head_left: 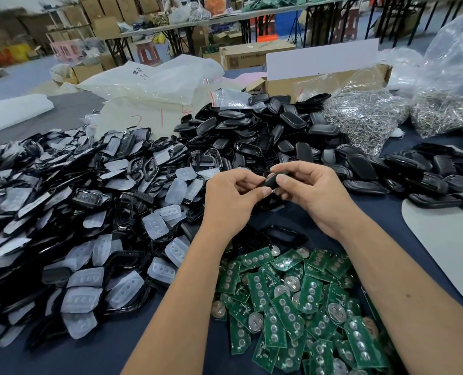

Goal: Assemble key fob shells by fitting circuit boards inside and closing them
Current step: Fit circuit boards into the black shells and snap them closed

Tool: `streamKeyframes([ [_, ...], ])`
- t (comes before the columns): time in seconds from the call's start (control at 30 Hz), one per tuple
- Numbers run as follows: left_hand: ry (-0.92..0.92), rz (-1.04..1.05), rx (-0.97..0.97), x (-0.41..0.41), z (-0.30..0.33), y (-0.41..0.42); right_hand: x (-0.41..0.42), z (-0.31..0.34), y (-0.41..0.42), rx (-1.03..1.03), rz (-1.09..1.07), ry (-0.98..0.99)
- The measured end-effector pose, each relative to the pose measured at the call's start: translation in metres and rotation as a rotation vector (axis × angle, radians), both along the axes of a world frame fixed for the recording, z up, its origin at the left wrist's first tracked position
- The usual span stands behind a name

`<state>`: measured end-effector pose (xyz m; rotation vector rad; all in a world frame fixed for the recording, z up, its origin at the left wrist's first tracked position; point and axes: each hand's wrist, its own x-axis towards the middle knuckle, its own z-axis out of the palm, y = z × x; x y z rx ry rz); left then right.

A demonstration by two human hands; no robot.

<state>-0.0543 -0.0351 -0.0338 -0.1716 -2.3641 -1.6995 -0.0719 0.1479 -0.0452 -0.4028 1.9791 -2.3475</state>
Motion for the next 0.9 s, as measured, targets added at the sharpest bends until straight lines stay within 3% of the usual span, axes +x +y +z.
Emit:
streamKeyframes([
  [0.23, 0.013, -0.064, -0.057, 0.000, 0.002, -0.005, 0.001, 0.003, 0.002, 0.105, -0.050, 0.126],
  [0.37, 0.054, -0.042, -0.088, 0.001, 0.001, -0.003, 0.000, 0.003, 0.004, 0.101, -0.041, 0.143],
  [0.67, 0.192, 0.018, -0.199, 0.005, 0.001, -0.004, 0.001, -0.001, -0.006, 0.302, -0.076, 0.311],
  [0.9, 0.238, 0.030, -0.253, 0.006, 0.003, 0.000, 0.003, 0.001, -0.007, 0.293, -0.099, 0.287],
])
